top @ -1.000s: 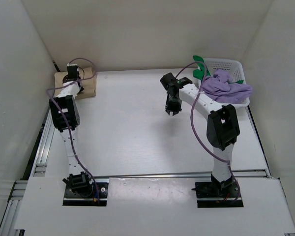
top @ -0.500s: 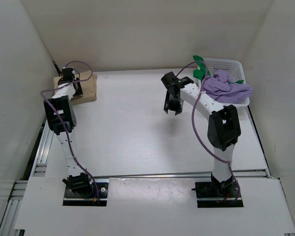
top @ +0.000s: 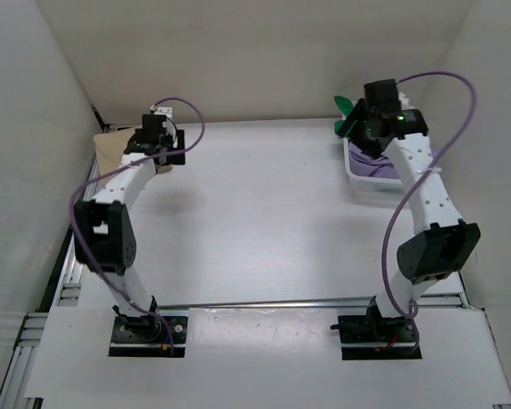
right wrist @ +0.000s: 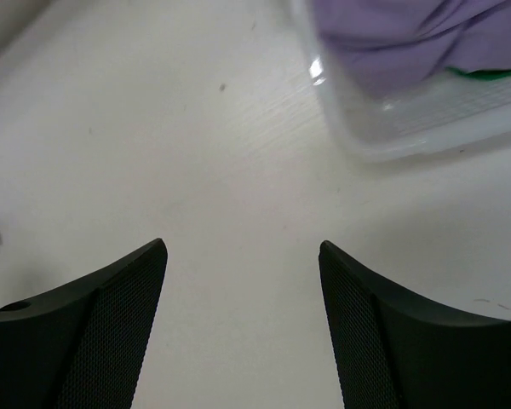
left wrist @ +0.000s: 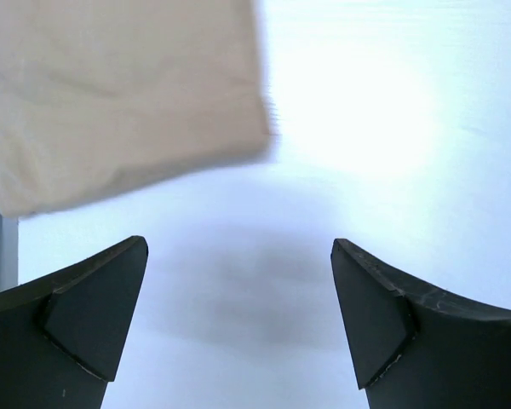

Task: Fold and stack the t-shirts
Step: Put the neatly folded tshirt into the corner of the board with the left arm, then grab crumpled tshirt from bin with the right arm

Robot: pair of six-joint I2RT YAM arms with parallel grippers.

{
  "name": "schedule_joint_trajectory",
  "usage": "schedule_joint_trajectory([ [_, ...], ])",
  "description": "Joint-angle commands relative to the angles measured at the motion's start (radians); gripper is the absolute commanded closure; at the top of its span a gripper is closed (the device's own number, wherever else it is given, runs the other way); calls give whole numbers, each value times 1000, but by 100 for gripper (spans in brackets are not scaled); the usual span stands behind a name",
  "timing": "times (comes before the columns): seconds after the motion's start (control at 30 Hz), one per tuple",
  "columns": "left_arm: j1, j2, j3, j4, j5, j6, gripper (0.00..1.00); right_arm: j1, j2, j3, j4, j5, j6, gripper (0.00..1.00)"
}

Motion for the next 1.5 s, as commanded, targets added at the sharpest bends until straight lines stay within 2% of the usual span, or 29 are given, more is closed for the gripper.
schedule_joint_trajectory([
  [0.0,-105,-225,-94,-11,-29,-2,0,-95,-31,14,35,31,81,24],
  [0.13,-223,-470,-200,-44,9,-2,0,-235,23,3,95,-47,149,24],
  [0.2,-232,-504,-217,-92,19,-2,0,-262,53,3,139,-78,158,24],
  [0.23,-242,-505,-217,-186,35,-2,0,-272,91,15,170,-87,172,24],
  [0.33,-242,-505,-168,-325,64,-2,0,-296,213,80,192,-106,181,24],
  [0.37,-242,-505,-168,-403,87,-2,0,-296,250,153,192,-106,169,24],
  [0.5,-242,-586,-157,-483,97,-2,0,-296,415,299,192,-118,158,25],
  [0.63,-187,-659,-122,-526,97,-2,0,-306,510,289,192,-75,202,25],
  [0.77,-128,-679,-112,-551,13,-2,0,-306,532,242,192,-46,222,27],
  [0.83,-85,-679,-103,-561,12,-2,0,-306,532,216,192,-35,213,35],
  [0.87,-72,-679,-103,-562,12,-2,0,-306,532,203,192,-35,204,50],
  [0.93,-24,-689,-91,-562,43,-2,0,-306,496,192,181,-9,170,65],
  [0.97,-9,-689,-70,-562,55,-2,0,-306,481,192,181,4,161,81],
  [1.03,21,-698,-59,-562,95,-2,0,-306,418,144,172,37,138,91],
  [1.07,31,-698,-47,-562,107,-2,0,-306,394,128,172,69,138,100],
  [1.2,44,-744,-101,-545,166,-2,0,-306,260,74,190,100,75,100],
  [1.4,35,-746,-269,-512,207,-2,1,-287,95,84,236,162,-11,100],
  [1.47,34,-726,-278,-512,207,-2,5,-267,52,117,255,172,-49,100],
])
